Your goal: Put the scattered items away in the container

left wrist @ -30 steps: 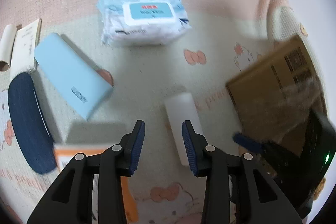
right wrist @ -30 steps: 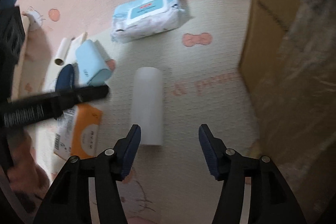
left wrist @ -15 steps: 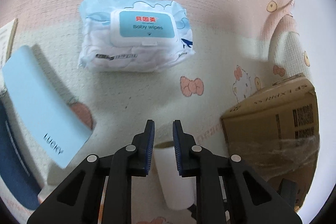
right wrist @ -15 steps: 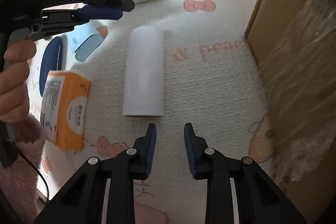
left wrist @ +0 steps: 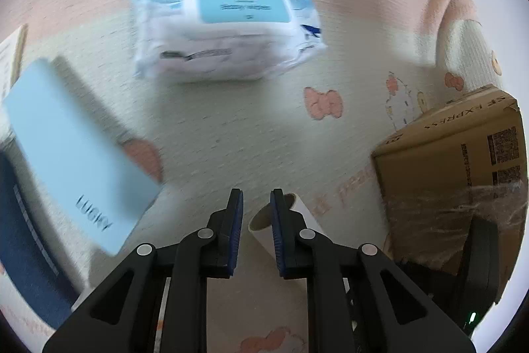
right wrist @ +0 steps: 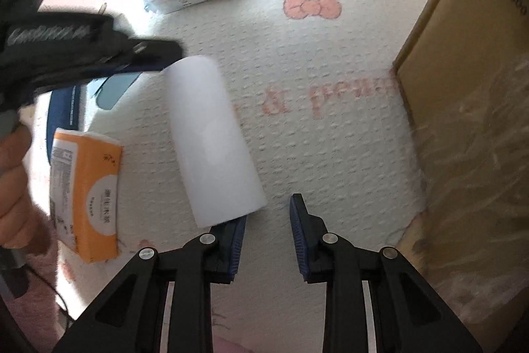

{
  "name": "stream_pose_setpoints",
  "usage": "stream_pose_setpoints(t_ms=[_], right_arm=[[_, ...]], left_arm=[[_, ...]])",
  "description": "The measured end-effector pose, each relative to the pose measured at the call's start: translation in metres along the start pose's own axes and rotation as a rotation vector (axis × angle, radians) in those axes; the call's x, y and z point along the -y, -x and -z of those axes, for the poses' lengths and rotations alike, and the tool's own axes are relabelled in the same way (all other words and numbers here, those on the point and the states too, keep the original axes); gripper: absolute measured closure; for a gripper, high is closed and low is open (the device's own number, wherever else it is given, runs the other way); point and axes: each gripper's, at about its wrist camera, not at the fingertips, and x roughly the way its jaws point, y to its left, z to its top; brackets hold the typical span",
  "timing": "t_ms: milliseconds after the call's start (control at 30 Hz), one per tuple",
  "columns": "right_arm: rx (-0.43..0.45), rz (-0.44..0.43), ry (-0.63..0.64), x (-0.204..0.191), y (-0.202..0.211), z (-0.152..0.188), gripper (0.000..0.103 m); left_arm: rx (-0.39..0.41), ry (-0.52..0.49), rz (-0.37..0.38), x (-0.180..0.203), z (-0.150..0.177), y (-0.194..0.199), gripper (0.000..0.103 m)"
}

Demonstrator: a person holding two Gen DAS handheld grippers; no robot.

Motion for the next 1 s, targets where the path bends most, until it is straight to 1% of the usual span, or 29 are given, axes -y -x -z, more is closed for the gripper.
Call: stream_pose_setpoints(t_ms=[67,133,233,267,333,400,467,633,733,833,900,967,1000], right_arm=[[0.006,0.012,0.008,0.002,0.001,-0.003,0.079],[0.017,0.024,0.021,0.005,0.002,-0.006,0.079],[0.045,0.09,0.06,0.008,0.003,-0.013,0.079],[0.05,0.1,0.064,0.01,0.002,-0.015,0.079],[0.055,0.095,0.05,0.018,0.002,-0.02,0.079],[0.055,0.069,0.025,0.027,0.003,-0.023,0.079],[0.057,0.064,0.024,0.031,0.006,-0.024,0.079],[0.07,0.096,0.112,0.032,0.019,-0.018,0.078],[0.093,0.104,0.139,0.032,0.03,-0.015,0.078],[0.111,0.1,0.147,0.035,0.041,-0.019,0.07],[0.134,0.11,0.166,0.035,0.05,-0.019,0.06],[0.153,0.104,0.184,0.034,0.056,-0.022,0.053],[0.162,0.098,0.192,0.03,0.059,-0.023,0.052]], left_arm=[[0.001,0.001,-0.042,-0.006,0.008,0.005,0.086],[-0.005,0.008,-0.062,-0.011,0.017,0.01,0.086],[-0.032,0.031,-0.051,-0.018,0.031,0.013,0.086],[-0.041,0.039,-0.047,-0.019,0.036,0.013,0.086],[-0.052,0.04,-0.042,-0.02,0.045,0.011,0.086],[-0.061,0.036,-0.042,-0.018,0.052,0.009,0.086],[-0.066,0.035,-0.043,-0.017,0.054,0.007,0.086],[-0.07,0.074,-0.024,-0.017,0.051,0.007,0.086],[-0.062,0.084,-0.019,-0.016,0.051,0.01,0.082],[-0.045,0.109,-0.014,-0.018,0.052,0.014,0.078],[-0.038,0.136,0.019,-0.02,0.049,0.016,0.075],[-0.034,0.16,0.038,-0.023,0.049,0.018,0.071],[-0.03,0.162,0.039,-0.023,0.048,0.02,0.07]])
